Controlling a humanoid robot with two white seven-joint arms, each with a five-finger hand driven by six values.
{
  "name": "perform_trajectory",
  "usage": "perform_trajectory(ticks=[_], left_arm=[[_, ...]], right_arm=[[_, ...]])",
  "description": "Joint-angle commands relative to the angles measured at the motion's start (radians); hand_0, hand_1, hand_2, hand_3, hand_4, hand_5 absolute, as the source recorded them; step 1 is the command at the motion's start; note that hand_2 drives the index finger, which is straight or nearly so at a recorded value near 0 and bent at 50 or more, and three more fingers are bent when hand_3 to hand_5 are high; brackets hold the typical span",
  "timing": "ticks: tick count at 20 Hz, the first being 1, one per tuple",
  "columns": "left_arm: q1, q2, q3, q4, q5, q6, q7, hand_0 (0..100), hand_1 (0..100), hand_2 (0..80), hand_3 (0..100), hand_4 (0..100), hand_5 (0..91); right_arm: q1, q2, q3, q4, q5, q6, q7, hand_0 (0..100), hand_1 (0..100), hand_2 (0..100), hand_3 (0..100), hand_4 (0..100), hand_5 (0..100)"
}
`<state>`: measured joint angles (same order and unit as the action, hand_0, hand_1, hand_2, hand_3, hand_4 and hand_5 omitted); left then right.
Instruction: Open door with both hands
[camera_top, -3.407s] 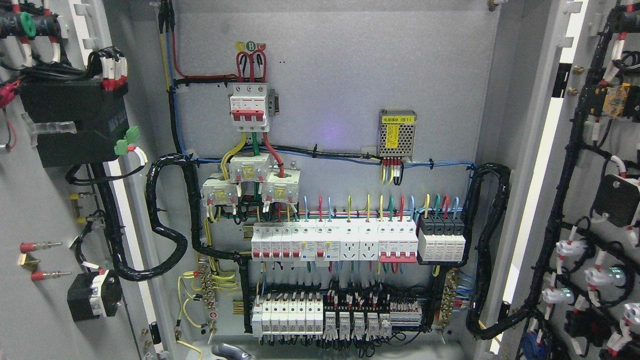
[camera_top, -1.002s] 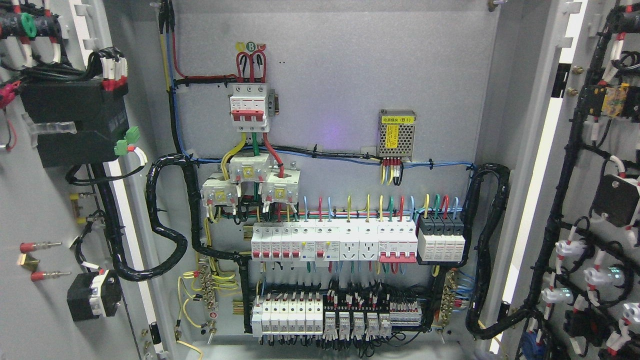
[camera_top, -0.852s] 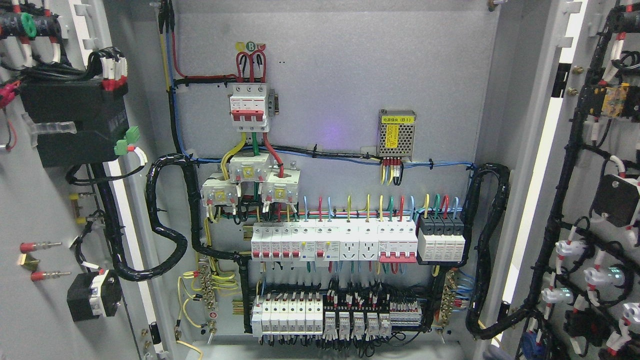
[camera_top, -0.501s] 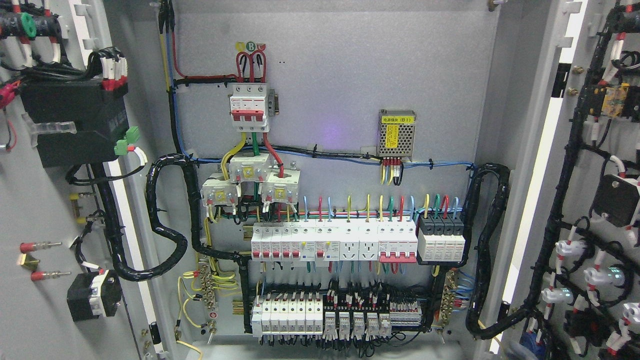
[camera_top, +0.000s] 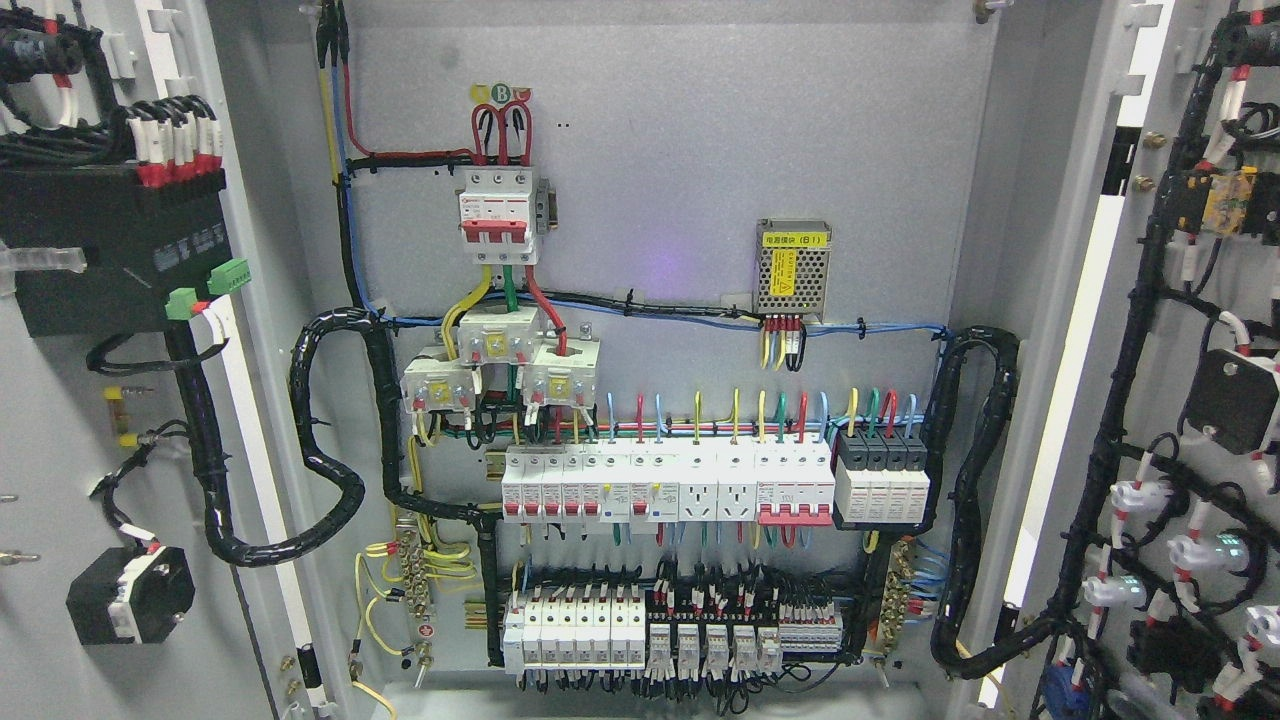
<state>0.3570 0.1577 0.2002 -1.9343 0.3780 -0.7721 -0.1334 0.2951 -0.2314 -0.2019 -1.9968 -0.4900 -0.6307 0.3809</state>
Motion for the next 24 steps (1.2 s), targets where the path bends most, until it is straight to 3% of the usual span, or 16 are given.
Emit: perform_trajectory(ticks=[1, 5, 17, 24], left_arm=[[-0.027, 0.123, 0.162, 0.162, 0.105, -0.687, -0.002, 12, 39, 0.0, 0, 0, 0.0], [-0.084, 0.135, 0.208, 0.239, 0.111, -0.659, -0.002, 12, 39, 0.0, 0, 0, 0.0], [-0.216, 0.221, 0.265, 0.53, 0.145, -0.593, -0.002, 12, 39, 0.0, 0, 0, 0.0], [-0.314, 0.26, 0.281, 0.649, 0.145, -0.435, -0.002, 12, 39, 0.0, 0, 0, 0.0]], right_arm=[[0.029, 0.003, -0.116, 0.041, -0.013, 0.0, -0.002, 12, 39, 0, 0, 0, 0], [0.038, 0.001, -0.136, 0.055, -0.11, 0.002, -0.002, 12, 39, 0, 0, 0, 0], [0.05, -0.002, -0.171, 0.081, -0.134, 0.0, -0.004, 12, 39, 0, 0, 0, 0], [0.068, -0.002, -0.192, 0.079, -0.156, -0.006, -0.004, 12, 39, 0, 0, 0, 0]])
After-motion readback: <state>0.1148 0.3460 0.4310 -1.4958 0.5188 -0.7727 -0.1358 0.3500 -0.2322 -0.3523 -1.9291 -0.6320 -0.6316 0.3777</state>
